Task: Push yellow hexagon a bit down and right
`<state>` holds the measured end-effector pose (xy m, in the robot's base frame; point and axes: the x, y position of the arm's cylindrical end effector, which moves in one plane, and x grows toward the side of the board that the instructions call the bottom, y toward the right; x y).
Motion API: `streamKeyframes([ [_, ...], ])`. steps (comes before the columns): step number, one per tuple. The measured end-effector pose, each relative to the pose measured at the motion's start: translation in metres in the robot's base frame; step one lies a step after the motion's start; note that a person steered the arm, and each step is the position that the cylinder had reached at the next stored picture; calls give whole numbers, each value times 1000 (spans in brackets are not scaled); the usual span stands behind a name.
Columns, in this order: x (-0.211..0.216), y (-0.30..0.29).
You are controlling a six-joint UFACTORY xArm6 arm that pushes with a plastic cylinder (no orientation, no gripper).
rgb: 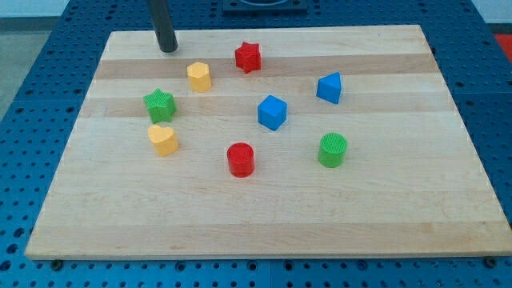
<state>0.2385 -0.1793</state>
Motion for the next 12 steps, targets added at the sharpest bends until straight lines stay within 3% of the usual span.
streamKeyframes([
  [3,-17,72],
  [4,-17,72],
  [6,48,58],
  [12,58,48],
])
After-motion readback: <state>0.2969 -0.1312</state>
